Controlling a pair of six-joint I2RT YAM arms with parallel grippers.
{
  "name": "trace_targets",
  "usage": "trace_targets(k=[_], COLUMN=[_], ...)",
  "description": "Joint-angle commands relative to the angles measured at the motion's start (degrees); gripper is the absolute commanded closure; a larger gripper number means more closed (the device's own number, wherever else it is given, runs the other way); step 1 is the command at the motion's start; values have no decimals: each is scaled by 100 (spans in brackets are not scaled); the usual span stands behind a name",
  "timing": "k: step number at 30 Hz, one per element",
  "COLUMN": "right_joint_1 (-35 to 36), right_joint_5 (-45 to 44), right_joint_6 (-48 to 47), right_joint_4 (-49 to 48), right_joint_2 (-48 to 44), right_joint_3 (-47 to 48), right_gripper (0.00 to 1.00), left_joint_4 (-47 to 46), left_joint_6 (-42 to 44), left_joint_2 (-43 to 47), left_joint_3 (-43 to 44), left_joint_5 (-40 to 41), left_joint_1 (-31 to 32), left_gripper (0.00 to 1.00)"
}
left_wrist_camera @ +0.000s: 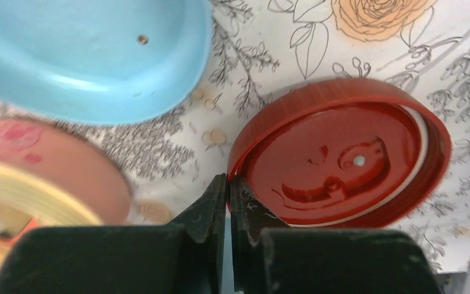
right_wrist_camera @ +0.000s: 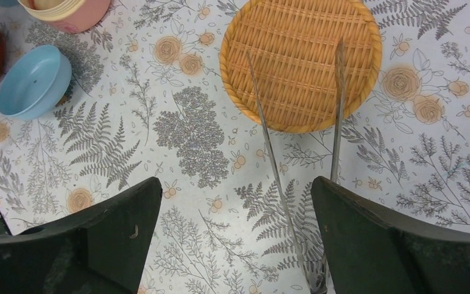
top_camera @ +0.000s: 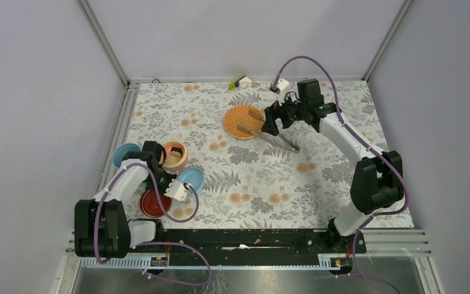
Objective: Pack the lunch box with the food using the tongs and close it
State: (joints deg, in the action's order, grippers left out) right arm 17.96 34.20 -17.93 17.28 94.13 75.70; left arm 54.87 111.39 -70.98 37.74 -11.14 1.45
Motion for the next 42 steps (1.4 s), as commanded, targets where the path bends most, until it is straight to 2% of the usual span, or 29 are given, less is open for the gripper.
trace_targets(k=[1, 6, 14, 17, 21, 23, 26, 31, 33, 35, 37, 38, 42], right_joint_1=[28, 19, 24, 28, 24, 24, 24, 32, 33, 41, 62, 81, 256], right_joint_5=[309, 533, 942, 1047, 1327, 1512, 1694, 1782, 1700, 1651, 1603, 1587, 1538], right_joint_6=[191, 473, 1096, 1331, 1709, 1955, 2273, 2865, 3141, 3480, 3810, 3948, 4509], right_joint_4=[-123, -330, -581, -691, -1000, -1045, -1038, -1050, -1143, -1269, -1352, -1383, -1564], right_joint_2=[-230, -207, -108, -94, -86, -9, 134, 270, 281, 302, 345, 375, 428], right_joint_3=[126, 137, 203, 161, 31, 65, 204, 382, 340, 271, 208, 174, 82], right_gripper=[1, 0, 0, 0, 0, 0, 0, 0, 0, 0, 0, 0, 0], left_joint_4=[895, 1125, 1107, 735, -357, -883, -1669, -3645, -5007, -6898, -7957, -8334, -8826], left_joint_6=[-230, -499, -1634, -2458, -3789, -4074, -3671, -2507, -2083, -2017, -1675, -1534, -866], left_joint_2=[609, 1088, 1000, 979, 987, 1087, 1359, 1985, 2325, 2599, 2715, 2778, 2975], left_joint_3=[668, 1193, 2348, 2670, 2996, 3043, 2872, 1927, 1166, 282, -259, -472, -966], left_joint_5=[-282, -667, -1754, -2404, -3061, -3239, -3396, -3142, -3216, -3474, -3821, -3968, -4547], left_joint_1=[15, 13, 22, 22, 22, 22, 41, 271, 294, 292, 298, 326, 417], left_gripper=[100, 100, 100, 100, 100, 100, 100, 100, 100, 100, 100, 100, 100])
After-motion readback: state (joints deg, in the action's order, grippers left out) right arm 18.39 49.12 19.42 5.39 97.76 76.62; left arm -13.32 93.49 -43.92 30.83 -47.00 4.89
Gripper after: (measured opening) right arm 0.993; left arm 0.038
